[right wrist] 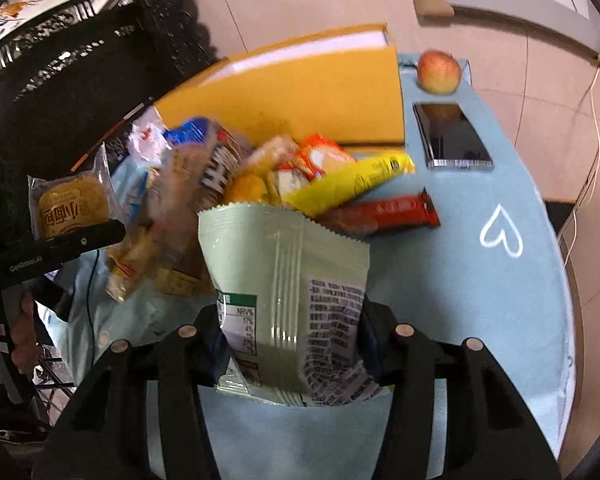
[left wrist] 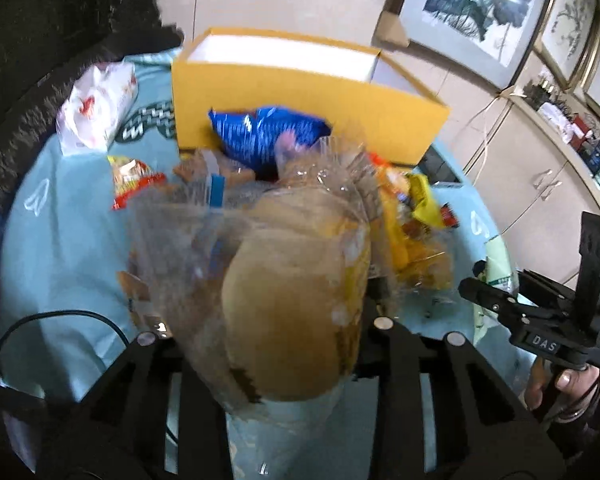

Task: Organize snacks
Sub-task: 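Grasp round bun bag with left tool while right tool grasps green snack bag, drop both into box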

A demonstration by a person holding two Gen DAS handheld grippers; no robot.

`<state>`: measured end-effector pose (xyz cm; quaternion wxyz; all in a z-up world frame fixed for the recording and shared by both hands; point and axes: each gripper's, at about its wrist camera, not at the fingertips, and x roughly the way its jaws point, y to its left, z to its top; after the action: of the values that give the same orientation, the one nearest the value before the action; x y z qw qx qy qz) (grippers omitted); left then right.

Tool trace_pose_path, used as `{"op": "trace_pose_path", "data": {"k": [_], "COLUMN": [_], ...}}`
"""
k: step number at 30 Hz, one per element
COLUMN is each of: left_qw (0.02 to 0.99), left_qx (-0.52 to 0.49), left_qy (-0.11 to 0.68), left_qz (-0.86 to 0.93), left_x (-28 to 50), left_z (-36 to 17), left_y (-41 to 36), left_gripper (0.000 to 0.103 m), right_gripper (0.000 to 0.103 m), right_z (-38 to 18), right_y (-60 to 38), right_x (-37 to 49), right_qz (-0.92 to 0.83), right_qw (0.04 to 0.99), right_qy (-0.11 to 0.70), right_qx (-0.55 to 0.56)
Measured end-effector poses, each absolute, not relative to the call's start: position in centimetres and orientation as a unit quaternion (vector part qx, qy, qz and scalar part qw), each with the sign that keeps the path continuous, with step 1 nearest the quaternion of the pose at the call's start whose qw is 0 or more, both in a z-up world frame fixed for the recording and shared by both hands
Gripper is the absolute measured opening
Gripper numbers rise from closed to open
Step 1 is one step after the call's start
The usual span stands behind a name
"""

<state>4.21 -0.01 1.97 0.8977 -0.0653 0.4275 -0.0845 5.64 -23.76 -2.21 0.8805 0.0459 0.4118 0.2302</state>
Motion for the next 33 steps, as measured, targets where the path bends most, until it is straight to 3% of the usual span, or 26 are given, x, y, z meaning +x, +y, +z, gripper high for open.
{"op": "trace_pose_path", "data": {"k": [7, 12, 15, 20, 23, 25, 26, 27, 29, 33], "left_qw": [0.923, 0.932, 0.923, 0.899, 0.887, 0.884, 0.885, 0.889, 0.896, 0.902], "left_qx": [-0.051, -0.056, -0.055, -0.078, -0.078, -0.077, -0.074, -0.072, -0.07, -0.078], "left_qy": [0.368, 0.35, 0.377, 0.429, 0.454, 0.46, 0.459, 0.452, 0.438, 0.424], "left_qz": [-0.099, -0.079, -0.059, -0.034, -0.034, -0.032, -0.023, -0.017, -0.013, -0.018], "left_x": [6.3, 13.3, 19.8, 27.4, 30.4, 31.0, 30.9, 30.5, 29.5, 26.5], "left_z": [9.2, 13.1, 12.4, 8.5, 5.9, 5.0, 4.8, 4.8, 5.2, 6.8], "left_y": [0.0, -0.2, -0.5, -0.2, -0.2, -0.2, -0.1, 0.0, 0.3, 1.5], "left_gripper": [0.033, 0.033, 0.033, 0.033, 0.034, 0.062, 0.089, 0.093, 0.093, 0.094], "right_gripper": [0.053, 0.054, 0.054, 0.054, 0.06, 0.076, 0.081, 0.084, 0.085, 0.098], "right_z": [5.1, 10.6, 10.5, 6.5, 4.7, 3.6, 3.3, 3.1, 3.3, 4.9], "right_y": [-23.2, -21.7, -20.4, -19.6, -19.4, -18.9, -18.7, -18.6, -19.0, -20.2], "right_x": [7.2, 12.3, 18.1, 26.8, 29.8, 31.1, 31.4, 31.2, 30.1, 26.0], "right_qz": [0.252, 0.221, 0.189, 0.141, 0.124, 0.112, 0.107, 0.105, 0.11, 0.124], "right_qw": [0.905, 0.942, 0.949, 0.937, 0.932, 0.923, 0.92, 0.918, 0.924, 0.94], "right_qy": [0.341, 0.25, 0.249, 0.315, 0.337, 0.366, 0.376, 0.381, 0.365, 0.315], "right_qx": [0.039, 0.029, 0.031, 0.049, 0.047, 0.03, 0.019, 0.014, 0.018, 0.025]}}
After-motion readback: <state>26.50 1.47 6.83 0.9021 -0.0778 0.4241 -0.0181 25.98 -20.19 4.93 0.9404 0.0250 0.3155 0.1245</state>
